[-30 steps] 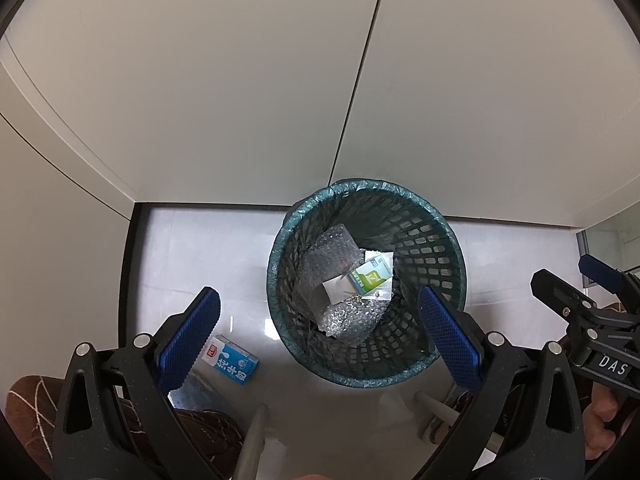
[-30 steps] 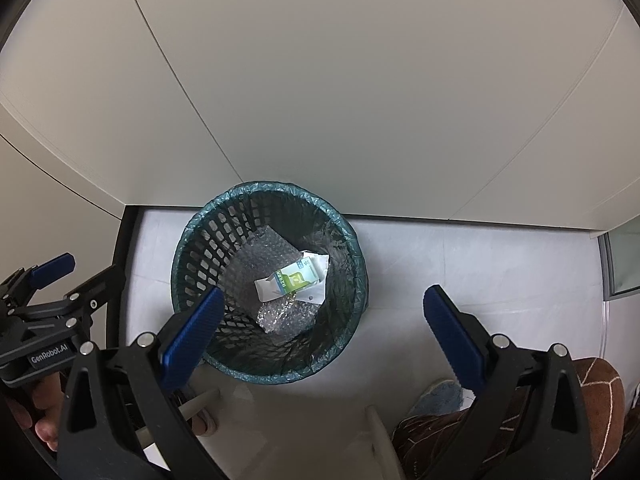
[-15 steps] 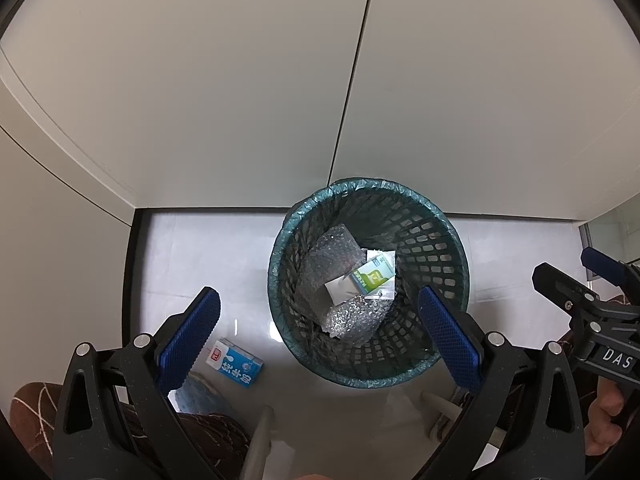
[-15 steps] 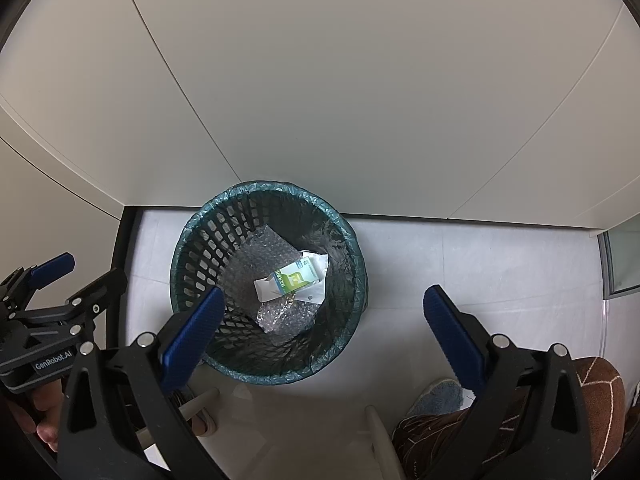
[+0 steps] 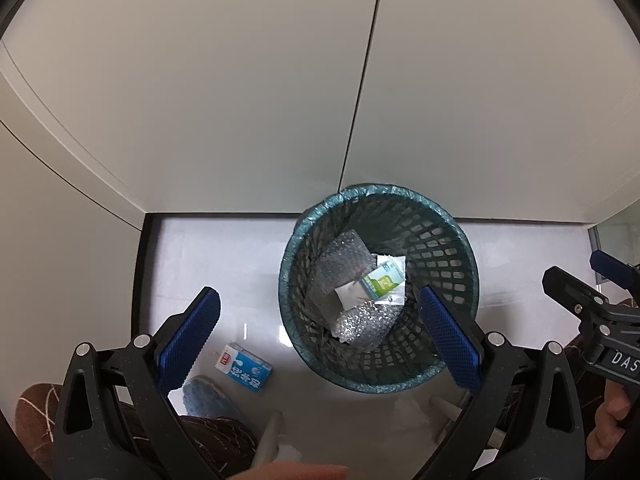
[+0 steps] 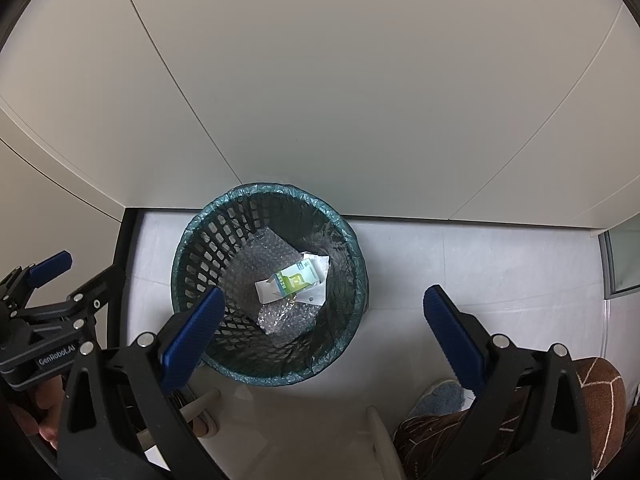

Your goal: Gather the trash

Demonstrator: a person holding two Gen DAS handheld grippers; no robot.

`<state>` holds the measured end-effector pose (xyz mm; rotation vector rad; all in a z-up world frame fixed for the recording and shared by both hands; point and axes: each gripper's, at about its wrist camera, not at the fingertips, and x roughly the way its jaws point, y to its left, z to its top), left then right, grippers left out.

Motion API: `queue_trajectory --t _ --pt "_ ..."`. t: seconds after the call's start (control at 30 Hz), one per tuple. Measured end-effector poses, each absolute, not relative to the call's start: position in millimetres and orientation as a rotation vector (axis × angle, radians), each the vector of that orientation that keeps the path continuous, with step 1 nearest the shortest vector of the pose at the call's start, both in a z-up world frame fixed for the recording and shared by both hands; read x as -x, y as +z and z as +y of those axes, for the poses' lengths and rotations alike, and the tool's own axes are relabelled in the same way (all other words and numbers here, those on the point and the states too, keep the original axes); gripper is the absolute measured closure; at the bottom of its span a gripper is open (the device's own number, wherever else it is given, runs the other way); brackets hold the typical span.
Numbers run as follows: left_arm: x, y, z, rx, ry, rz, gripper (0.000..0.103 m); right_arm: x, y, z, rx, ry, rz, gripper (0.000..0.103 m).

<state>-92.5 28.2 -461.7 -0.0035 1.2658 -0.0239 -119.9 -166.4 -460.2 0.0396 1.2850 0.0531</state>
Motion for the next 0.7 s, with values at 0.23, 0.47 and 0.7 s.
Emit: queue_trajectory --t 0.23,0.47,0.7 --pt "92.0 -463.9 28.1 -0.009 -0.027 1.271 0.006 120.3 -460.0 -166.7 -0.037 0.052 1.285 0.008" --pt "93.2 -462.4 25.5 -0.021 -0.023 1.258 0.006 119.9 -460.0 -165.6 -0.038 0.050 1.285 0.008" --pt "93.8 -463.0 27.9 0.001 -0.029 1.266 0.006 119.6 -459.8 -166.4 -0.035 0.052 1.285 0.008"
